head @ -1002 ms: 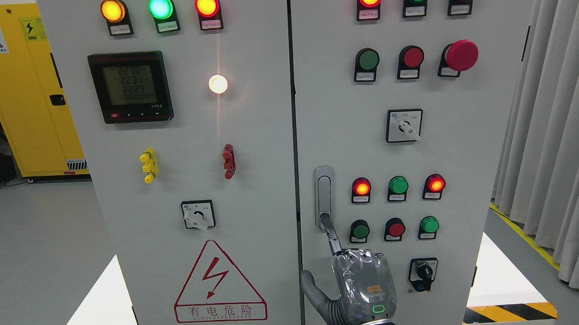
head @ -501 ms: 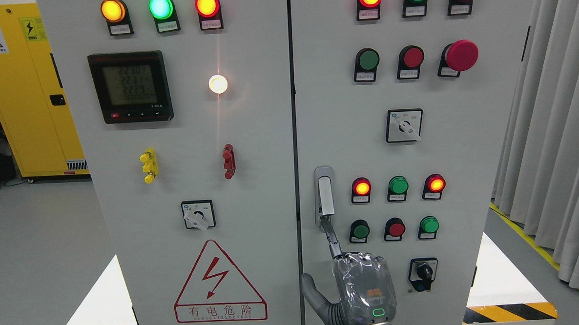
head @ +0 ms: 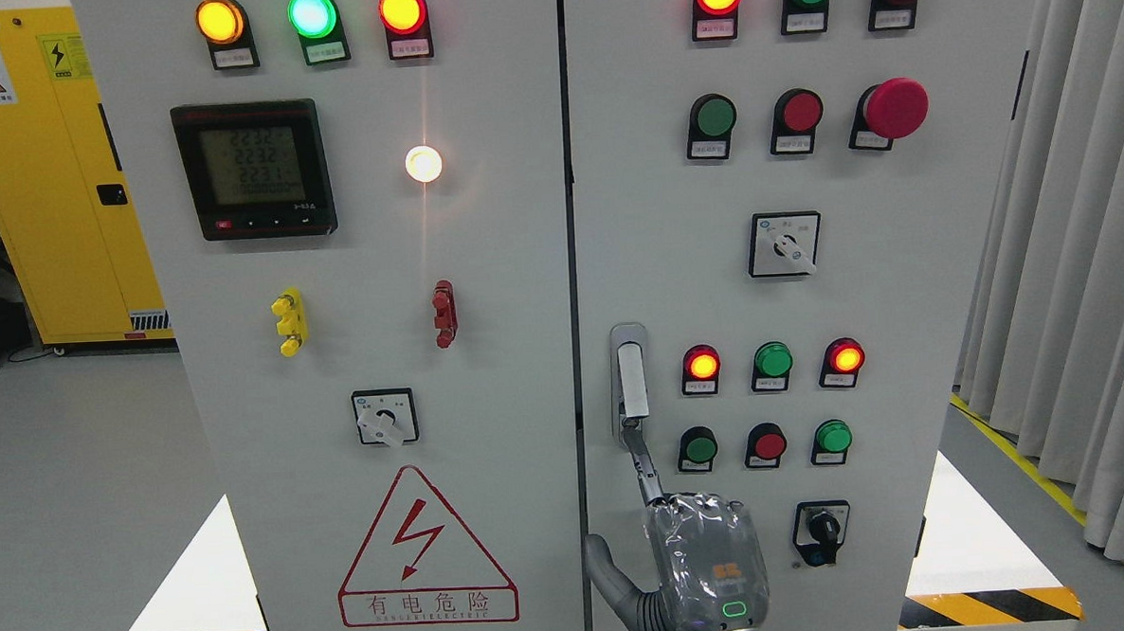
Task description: Release door handle
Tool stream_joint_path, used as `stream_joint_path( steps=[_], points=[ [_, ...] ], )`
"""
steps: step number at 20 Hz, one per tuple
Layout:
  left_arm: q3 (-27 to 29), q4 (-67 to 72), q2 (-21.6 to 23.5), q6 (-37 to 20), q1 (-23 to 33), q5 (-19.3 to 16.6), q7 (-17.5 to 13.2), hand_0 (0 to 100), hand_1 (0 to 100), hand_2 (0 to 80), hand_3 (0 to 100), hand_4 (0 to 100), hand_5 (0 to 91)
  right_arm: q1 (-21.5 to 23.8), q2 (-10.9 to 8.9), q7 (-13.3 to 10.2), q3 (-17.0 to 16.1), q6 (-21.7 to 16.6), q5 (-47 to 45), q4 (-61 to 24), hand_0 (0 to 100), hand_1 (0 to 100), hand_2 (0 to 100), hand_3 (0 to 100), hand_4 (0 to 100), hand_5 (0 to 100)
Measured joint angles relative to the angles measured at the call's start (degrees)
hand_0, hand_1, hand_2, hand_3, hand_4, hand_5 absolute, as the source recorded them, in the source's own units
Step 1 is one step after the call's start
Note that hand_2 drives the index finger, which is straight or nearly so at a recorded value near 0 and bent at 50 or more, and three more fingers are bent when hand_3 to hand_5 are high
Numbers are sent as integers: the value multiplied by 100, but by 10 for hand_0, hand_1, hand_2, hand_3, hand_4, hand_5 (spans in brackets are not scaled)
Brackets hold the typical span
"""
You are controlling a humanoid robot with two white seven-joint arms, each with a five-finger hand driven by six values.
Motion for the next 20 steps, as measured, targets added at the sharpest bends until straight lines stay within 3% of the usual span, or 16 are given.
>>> stream_joint_path(
  steps=[9, 16, 17, 20],
  points=[
    [0, 0, 0, 0, 0, 0, 0, 120, 556, 0, 0, 0, 0, 15, 1, 30, -2, -11, -14, -79, 425, 351, 57, 1000, 1000, 1000],
    [0, 0, 0, 0, 0, 0, 0, 120, 556, 0, 0, 0, 0, 82, -2, -34, 2, -34, -23, -237, 433, 352, 206, 1000, 1000, 1000],
    [0, 0, 0, 0, 0, 0, 0, 120, 556, 0, 0, 0, 0, 98, -3, -45, 3, -34, -25, -259, 437, 353, 305, 1000, 1000, 1000],
    [0, 0, 0, 0, 0, 0, 0, 120, 556, 0, 0, 0, 0, 153, -7, -73, 3, -49, -32, -326, 497, 361, 367, 1000, 979, 1000]
  ],
)
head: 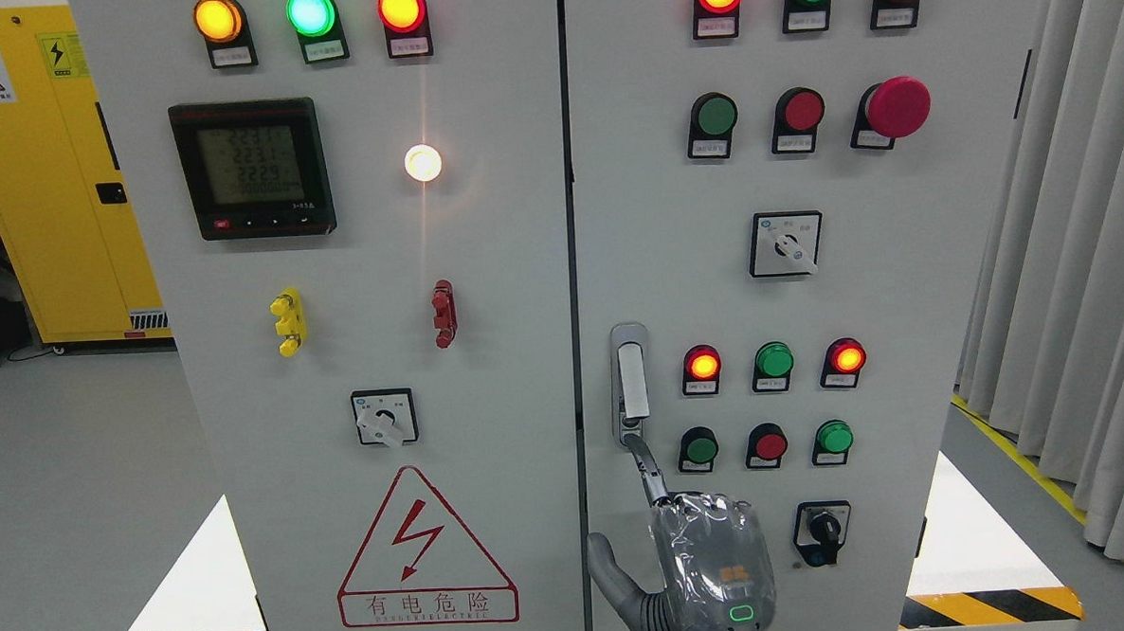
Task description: Release door handle
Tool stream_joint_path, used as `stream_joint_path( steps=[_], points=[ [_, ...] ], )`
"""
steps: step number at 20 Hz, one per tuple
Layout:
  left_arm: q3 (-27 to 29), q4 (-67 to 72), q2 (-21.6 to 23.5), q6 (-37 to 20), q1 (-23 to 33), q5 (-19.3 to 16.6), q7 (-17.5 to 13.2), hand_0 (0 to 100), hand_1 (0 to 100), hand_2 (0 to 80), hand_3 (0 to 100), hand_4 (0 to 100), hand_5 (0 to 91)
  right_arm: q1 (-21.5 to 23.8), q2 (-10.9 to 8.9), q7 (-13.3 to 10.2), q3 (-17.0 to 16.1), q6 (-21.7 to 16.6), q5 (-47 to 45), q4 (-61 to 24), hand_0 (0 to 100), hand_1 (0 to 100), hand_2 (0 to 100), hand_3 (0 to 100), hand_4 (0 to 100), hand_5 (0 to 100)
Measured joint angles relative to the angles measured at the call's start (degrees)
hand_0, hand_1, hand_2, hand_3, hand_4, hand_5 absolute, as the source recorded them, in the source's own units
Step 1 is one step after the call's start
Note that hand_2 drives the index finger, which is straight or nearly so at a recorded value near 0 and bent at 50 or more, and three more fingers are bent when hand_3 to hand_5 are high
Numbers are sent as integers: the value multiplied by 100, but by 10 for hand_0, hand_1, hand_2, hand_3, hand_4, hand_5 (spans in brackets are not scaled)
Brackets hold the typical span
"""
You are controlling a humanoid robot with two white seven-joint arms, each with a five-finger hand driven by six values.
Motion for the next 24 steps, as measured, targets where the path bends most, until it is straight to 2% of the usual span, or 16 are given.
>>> stream_joint_path(
  steps=[2, 3, 6, 9, 10, 11, 13, 14, 15, 19, 22, 24],
  points=[
    [0, 0, 0, 0, 0, 0, 0, 120, 556, 0, 0, 0, 0, 43, -3, -11, -2, -23, -9, -54, 708, 362, 345, 907, 903, 947],
    [0, 0, 0, 0, 0, 0, 0, 120, 556, 0, 0, 0, 0, 65, -5, -12, -4, -55, -12, -83, 755, 364, 321, 882, 872, 904],
    [-1, 0, 0, 0, 0, 0, 0, 120, 556, 0, 0, 0, 0, 115, -13, -45, -15, -154, -21, -176, 714, 386, 426, 745, 781, 777],
    [-1, 0, 0, 0, 0, 0, 0, 120, 556, 0, 0, 0, 0, 131, -18, 2, -29, -183, -30, -258, 630, 395, 496, 722, 759, 738],
    [-1, 0, 0, 0, 0, 0, 0, 120, 556, 0, 0, 0, 0, 132, -20, 19, -33, -190, -32, -283, 634, 374, 598, 780, 758, 730],
    [-1, 0, 0, 0, 0, 0, 0, 120, 556, 0, 0, 0, 0, 132, -21, 35, -38, -191, -34, -308, 513, 372, 672, 854, 801, 748],
    [-1, 0, 0, 0, 0, 0, 0, 120, 556, 0, 0, 0, 0, 130, -23, 61, -45, -193, -40, -348, 446, 367, 726, 921, 841, 791],
    [-1, 0, 0, 0, 0, 0, 0, 120, 556, 0, 0, 0, 0, 118, -23, 70, -50, -193, -45, -370, 424, 341, 812, 1000, 901, 847],
    [-1, 0, 0, 0, 0, 0, 0, 120, 556, 0, 0, 0, 0, 108, -23, 82, -55, -194, -49, -389, 423, 303, 876, 1000, 934, 886],
    [-1, 0, 0, 0, 0, 0, 0, 120, 556, 0, 0, 0, 0, 43, -21, 209, -73, -194, -59, -455, 402, 247, 926, 1000, 970, 920],
    [0, 0, 0, 0, 0, 0, 0, 120, 556, 0, 0, 0, 0, -35, -15, 271, -93, -194, -63, -489, 392, 225, 921, 1000, 974, 923],
    [0, 0, 0, 0, 0, 0, 0, 120, 556, 0, 0, 0, 0, -96, -13, 282, -110, -194, -65, -501, 370, 175, 916, 1000, 973, 924]
  ],
)
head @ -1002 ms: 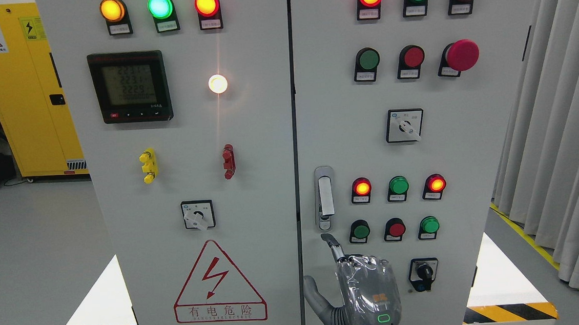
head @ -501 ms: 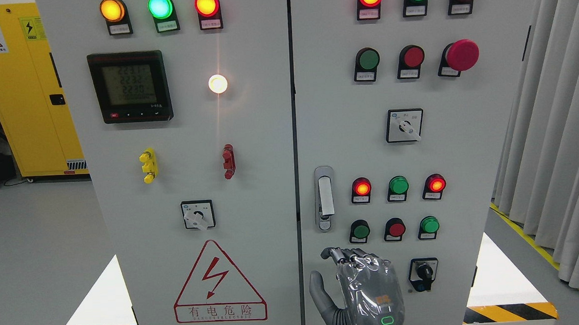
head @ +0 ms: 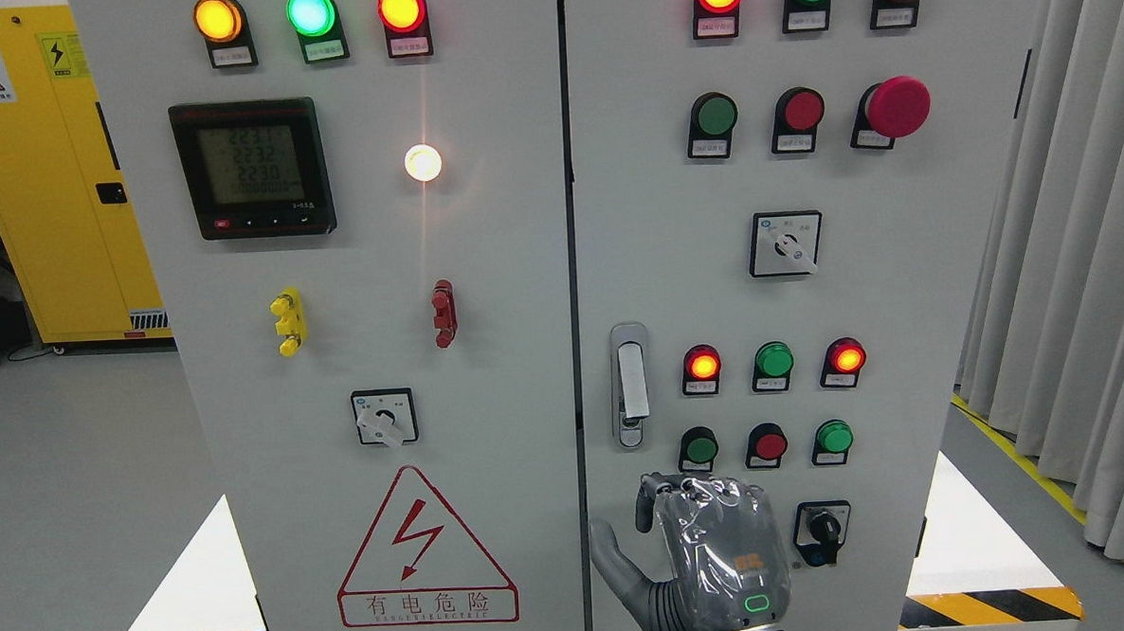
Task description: Release door handle
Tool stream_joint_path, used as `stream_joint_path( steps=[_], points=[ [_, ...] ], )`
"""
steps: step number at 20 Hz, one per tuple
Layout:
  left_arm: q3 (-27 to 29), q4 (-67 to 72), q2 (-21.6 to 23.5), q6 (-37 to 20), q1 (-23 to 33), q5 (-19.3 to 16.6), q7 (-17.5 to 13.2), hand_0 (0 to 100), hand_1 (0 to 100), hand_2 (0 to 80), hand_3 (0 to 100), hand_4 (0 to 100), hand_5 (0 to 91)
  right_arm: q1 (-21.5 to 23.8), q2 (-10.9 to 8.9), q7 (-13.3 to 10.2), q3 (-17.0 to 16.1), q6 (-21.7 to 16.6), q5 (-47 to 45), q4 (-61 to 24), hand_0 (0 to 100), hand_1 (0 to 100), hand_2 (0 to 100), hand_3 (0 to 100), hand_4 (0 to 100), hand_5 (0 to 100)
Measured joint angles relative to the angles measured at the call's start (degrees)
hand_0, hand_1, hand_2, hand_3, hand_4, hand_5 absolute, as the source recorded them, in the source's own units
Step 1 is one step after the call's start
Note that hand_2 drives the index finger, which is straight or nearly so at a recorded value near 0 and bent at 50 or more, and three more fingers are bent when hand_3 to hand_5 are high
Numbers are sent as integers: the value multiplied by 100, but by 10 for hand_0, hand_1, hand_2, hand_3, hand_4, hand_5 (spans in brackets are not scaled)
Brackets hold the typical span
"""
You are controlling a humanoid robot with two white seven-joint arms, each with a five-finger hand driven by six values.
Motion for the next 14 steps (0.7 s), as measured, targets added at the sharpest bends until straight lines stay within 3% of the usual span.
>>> stream_joint_path(
  steps=[7, 14],
  points=[
    [0, 0, 0, 0, 0, 0, 0, 120, 556, 0, 0, 0, 0, -122, 8, 25, -62, 87, -3, 2, 314, 136, 914, 1000, 973, 924],
    [0, 0, 0, 0, 0, 0, 0, 120, 556, 0, 0, 0, 0, -198, 11, 111, -103, 125, -4, 28, 318, 198, 916, 1000, 974, 924]
  ],
)
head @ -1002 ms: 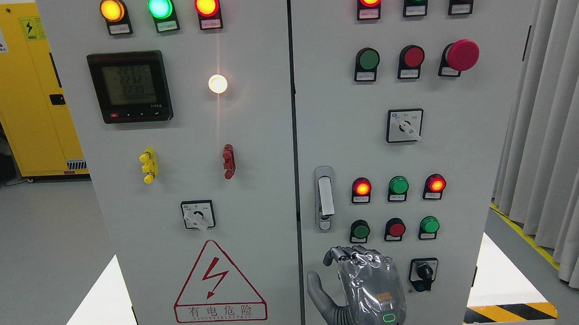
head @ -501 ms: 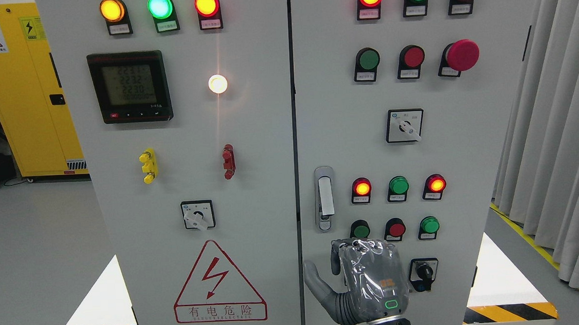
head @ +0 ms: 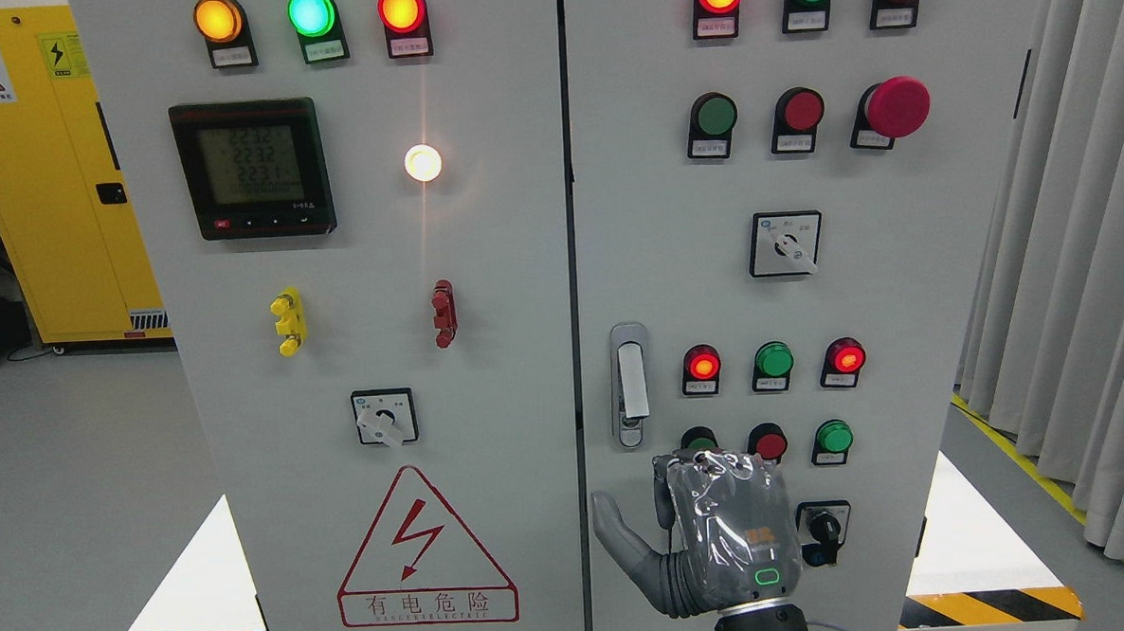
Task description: Release door handle
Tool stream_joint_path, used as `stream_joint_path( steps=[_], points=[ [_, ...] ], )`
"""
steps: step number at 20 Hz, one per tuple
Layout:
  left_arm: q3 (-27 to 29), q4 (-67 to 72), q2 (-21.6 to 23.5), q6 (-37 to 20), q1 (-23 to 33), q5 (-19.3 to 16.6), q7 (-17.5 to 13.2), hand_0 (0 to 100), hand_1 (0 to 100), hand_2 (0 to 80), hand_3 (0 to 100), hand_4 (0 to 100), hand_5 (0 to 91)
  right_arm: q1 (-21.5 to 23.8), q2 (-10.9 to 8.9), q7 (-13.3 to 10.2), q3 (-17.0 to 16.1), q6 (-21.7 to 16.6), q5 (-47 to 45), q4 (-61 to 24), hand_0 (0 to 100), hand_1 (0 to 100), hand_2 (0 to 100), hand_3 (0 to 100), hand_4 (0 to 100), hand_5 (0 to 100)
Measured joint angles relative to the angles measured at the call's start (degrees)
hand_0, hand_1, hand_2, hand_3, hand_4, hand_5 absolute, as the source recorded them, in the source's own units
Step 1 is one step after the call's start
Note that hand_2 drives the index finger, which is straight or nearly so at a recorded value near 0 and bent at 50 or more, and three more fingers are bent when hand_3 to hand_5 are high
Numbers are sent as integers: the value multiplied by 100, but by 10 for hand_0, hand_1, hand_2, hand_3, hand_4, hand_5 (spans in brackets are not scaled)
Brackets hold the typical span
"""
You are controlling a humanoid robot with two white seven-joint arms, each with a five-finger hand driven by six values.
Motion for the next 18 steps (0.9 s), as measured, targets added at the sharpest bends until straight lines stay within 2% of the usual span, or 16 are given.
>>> stream_joint_path(
  steps=[18],
  points=[
    [1, 0, 0, 0, 0, 0, 0, 120, 556, 0, 0, 0, 0, -137, 8, 64, -72, 15, 0, 72, 365, 188, 927, 1000, 967, 922]
  ],
)
